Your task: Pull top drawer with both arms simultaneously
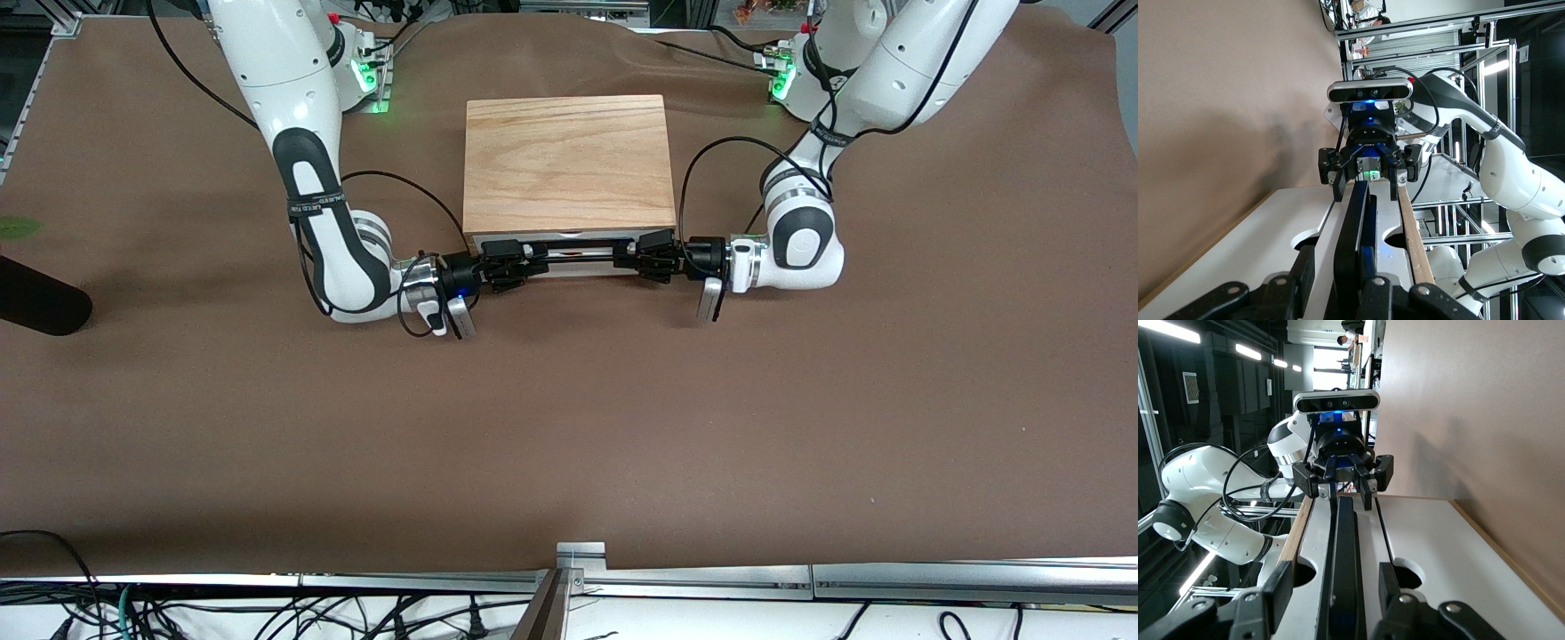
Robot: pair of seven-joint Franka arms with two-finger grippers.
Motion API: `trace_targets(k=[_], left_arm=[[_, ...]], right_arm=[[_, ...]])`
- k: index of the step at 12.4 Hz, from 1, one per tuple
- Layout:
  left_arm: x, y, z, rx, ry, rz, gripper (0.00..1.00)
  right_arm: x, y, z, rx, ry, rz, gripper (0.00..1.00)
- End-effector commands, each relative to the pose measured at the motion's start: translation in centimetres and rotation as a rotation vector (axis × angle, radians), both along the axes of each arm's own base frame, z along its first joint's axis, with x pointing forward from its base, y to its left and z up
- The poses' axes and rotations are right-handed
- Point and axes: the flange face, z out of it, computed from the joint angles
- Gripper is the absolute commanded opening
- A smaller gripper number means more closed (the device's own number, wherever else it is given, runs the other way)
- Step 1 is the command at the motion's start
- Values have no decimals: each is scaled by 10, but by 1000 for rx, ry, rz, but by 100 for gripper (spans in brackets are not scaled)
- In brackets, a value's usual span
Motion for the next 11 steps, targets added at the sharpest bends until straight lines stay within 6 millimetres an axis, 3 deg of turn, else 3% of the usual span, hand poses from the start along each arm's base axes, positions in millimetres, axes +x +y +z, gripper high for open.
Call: trace_targets(k=[1, 4, 6, 8, 9, 11], left_arm=[[-4, 1, 0, -10, -18, -15, 33], [-5, -3, 3, -17, -17, -17, 33], [-9, -4, 2, -18, -10, -22, 27], [-13, -5, 2, -31, -7, -30, 1], [-13, -5, 2, -38, -6, -32, 0], [-14, -6, 2, -38, -6, -33, 0]], right_arm=[[-10, -5, -4, 36, -10, 0, 59], [-14, -6, -6, 42, -10, 3, 58], [-14, -8, -7, 40, -8, 2, 42], [-13, -10, -6, 54, -4, 4, 29], [-12, -12, -6, 53, -3, 0, 23], [-12, -13, -6, 53, -3, -2, 19]])
